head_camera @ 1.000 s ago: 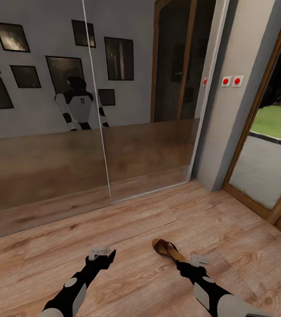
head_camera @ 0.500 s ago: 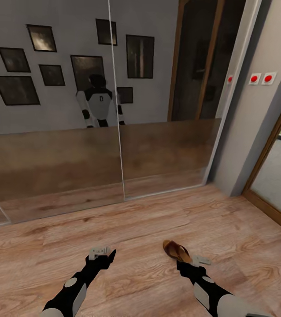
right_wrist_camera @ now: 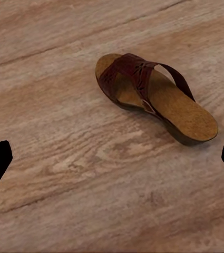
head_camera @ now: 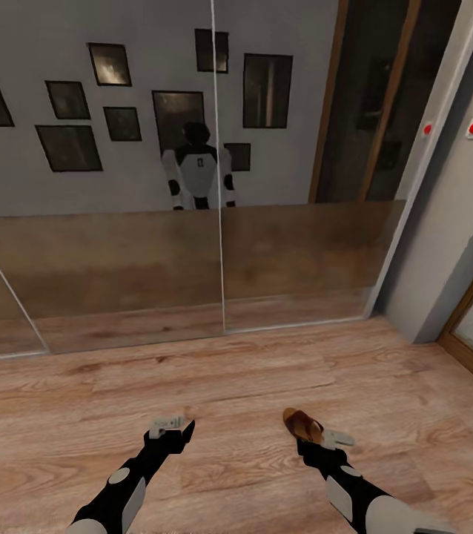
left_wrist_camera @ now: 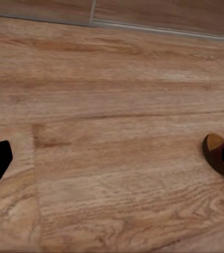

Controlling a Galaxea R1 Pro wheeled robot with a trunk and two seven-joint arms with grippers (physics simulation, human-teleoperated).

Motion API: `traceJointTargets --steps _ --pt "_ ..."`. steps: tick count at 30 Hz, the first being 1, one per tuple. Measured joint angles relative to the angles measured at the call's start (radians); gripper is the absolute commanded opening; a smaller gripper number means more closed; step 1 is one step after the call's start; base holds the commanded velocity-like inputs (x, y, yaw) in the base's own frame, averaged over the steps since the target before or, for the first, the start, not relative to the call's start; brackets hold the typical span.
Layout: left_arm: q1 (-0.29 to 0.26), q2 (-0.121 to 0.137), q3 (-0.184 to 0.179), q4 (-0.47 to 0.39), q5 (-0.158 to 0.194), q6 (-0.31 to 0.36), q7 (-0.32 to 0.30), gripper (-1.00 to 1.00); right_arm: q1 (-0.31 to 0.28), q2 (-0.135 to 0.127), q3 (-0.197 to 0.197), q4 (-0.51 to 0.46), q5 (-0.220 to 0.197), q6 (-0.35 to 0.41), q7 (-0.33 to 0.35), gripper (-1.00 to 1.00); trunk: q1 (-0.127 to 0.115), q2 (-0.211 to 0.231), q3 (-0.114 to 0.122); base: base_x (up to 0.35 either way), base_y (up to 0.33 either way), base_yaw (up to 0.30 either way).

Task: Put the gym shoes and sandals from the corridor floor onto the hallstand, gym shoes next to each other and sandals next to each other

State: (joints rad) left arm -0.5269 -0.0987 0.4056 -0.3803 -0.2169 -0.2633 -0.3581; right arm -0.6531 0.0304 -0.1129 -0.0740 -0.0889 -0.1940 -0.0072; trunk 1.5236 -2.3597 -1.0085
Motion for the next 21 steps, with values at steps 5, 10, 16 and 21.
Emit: traceJointTargets --steps 5,10,16,21 --pt "0.000 0.000 0.000 0.000 0.000 0.000 0.000 1.00 0.000 0.000 0.000 0.000 0.000 0.000 0.000 1.00 0.000 0.000 -0.001 0.000 -0.239 0.041" --pt "0.000 0.000 0.000 0.000 0.000 0.000 0.000 1.00 0.000 0.000 0.000 0.000 0.000 0.000 0.000 1.00 0.000 0.000 -0.001 0.000 -0.078 0.005" --pt "0.000 0.000 0.000 0.000 0.000 0.000 0.000 1.00 0.000 0.000 0.000 0.000 0.000 0.000 0.000 1.00 0.000 0.000 -0.001 0.000 -0.024 0.004" --pt "0.000 0.000 0.000 0.000 0.000 0.000 0.000 1.00 0.000 0.000 0.000 0.000 0.000 0.000 0.000 1.00 0.000 0.000 -0.001 0.000 -0.225 0.147"
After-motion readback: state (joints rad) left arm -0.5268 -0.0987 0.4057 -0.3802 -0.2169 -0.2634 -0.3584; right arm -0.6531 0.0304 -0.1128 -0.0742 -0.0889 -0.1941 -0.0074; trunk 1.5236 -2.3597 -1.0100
